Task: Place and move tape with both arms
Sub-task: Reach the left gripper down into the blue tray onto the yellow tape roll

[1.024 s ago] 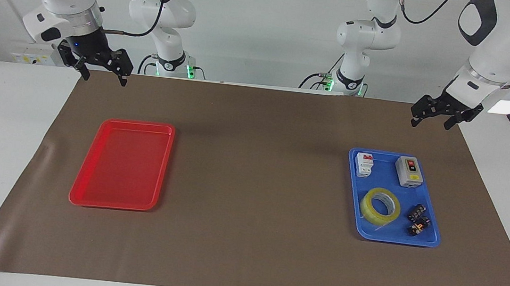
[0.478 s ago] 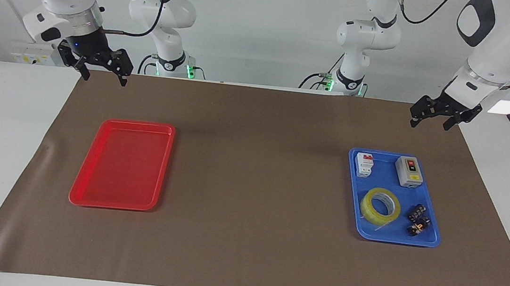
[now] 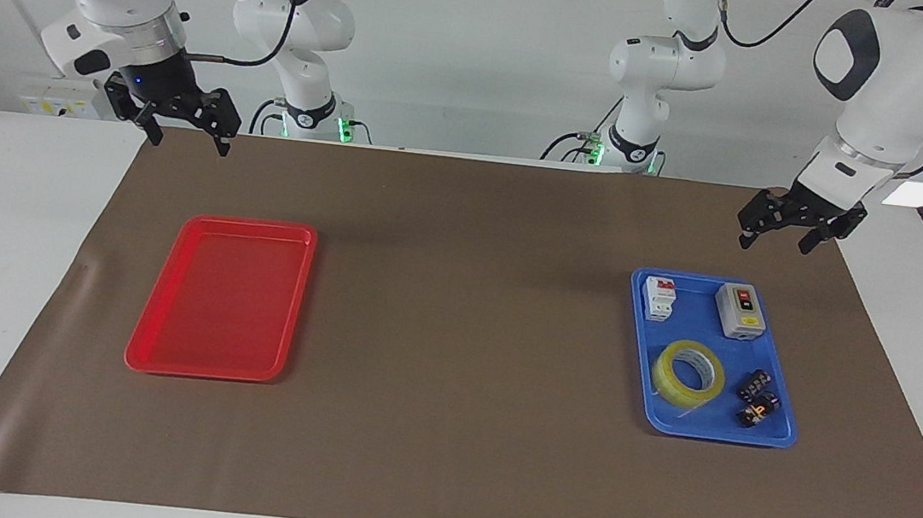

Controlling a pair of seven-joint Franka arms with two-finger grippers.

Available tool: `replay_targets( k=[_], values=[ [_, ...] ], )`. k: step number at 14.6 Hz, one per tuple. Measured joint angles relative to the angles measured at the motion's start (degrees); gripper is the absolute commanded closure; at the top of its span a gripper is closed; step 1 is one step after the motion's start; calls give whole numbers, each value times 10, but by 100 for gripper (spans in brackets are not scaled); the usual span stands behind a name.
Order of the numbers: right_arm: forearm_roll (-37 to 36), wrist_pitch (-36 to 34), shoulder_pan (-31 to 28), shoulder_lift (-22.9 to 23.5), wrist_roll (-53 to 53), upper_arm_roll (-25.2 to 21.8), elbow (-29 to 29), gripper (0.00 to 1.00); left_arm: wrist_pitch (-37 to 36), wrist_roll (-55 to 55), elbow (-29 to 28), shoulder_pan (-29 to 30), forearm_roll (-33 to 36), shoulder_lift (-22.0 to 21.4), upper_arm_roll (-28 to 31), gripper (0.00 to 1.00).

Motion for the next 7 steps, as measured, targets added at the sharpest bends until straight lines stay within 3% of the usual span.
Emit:
replay_targets(
  k=[7],
  values=[
    [0,0,0,0,0,0,0,0,180,0,-54,-4,0,90,0,0]
  ],
)
